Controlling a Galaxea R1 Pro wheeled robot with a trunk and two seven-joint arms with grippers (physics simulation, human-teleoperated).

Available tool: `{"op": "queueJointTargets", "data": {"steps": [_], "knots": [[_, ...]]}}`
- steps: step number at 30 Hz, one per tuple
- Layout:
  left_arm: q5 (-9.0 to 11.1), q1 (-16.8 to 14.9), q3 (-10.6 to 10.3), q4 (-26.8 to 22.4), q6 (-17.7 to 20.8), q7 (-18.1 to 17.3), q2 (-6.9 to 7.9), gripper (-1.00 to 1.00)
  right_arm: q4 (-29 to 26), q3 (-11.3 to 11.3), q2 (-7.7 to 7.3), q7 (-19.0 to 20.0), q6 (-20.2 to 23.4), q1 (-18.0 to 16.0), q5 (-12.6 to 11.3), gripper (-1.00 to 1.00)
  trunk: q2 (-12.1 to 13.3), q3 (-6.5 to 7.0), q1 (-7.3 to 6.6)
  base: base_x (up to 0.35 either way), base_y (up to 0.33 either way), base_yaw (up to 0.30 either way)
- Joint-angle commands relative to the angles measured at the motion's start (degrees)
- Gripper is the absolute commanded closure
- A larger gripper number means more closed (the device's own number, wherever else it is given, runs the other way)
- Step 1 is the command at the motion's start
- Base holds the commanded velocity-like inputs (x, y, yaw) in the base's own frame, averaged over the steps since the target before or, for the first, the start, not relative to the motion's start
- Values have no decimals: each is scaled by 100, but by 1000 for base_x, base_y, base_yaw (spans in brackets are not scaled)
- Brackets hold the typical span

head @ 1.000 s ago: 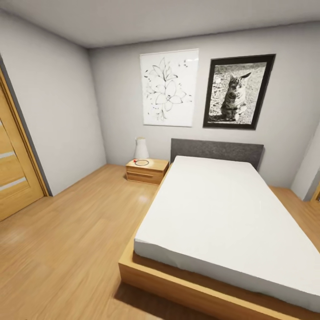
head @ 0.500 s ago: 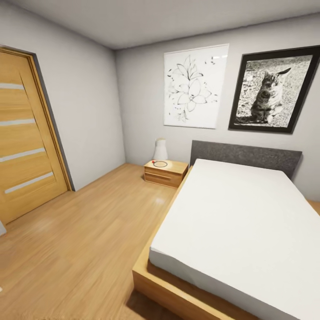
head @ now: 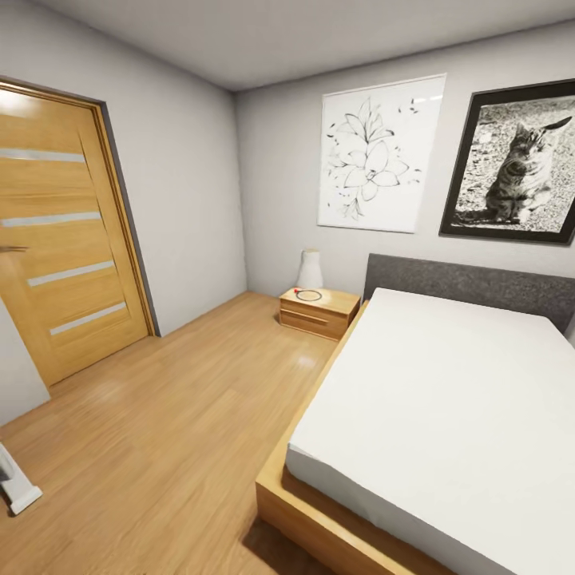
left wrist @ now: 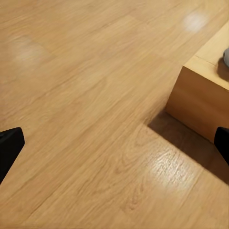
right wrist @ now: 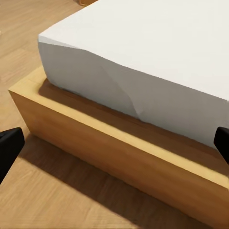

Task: In the bedroom, organize the workspace by keeping the computer under the desk, ensuring the monitor is on the desk, placing the keyboard on the desk next to the monitor, placing the mouse on the desk next to the keyboard, moving the folder from the swivel chair onto the desk next to the mouse, stacking the notebook on top of the folder with the pen on top of the notebook, and positioning the swivel chair next to the desk.

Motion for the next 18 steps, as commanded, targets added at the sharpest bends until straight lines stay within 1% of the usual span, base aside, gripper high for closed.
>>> {"op": "queueJointTargets", "data": {"steps": [1, 4, 6, 13, 15, 18], "knots": [[3, 0, -24, -6, -10, 37, 1, -100, 2, 4, 1, -57, -9, -3, 49, -100, -4, -6, 1, 0, 0, 0], [2, 0, -23, -6, -10, 37, 1, -100, 7, 6, 7, -56, -9, -3, 48, -100, -4, -6, 1, 0, 0, 35], [6, 0, -22, -6, -10, 37, 1, -100, 8, 5, 10, -57, -13, -3, 48, -100, -4, -6, 1, 0, 0, 174], [6, 0, -22, -6, -10, 37, 1, -100, 8, 4, 11, -55, -15, -3, 48, -100, -4, -6, 1, 10, 0, 265], [2, 0, -24, -6, -10, 37, 1, -100, 39, 9, 11, -51, -11, -3, 48, -100, -4, -6, 1, 147, 0, 284], [2, 0, -28, -6, -4, 37, 1, -100, 104, 26, 11, -49, -11, -3, 49, -100, -4, -6, 1, 255, 0, 286]]}}
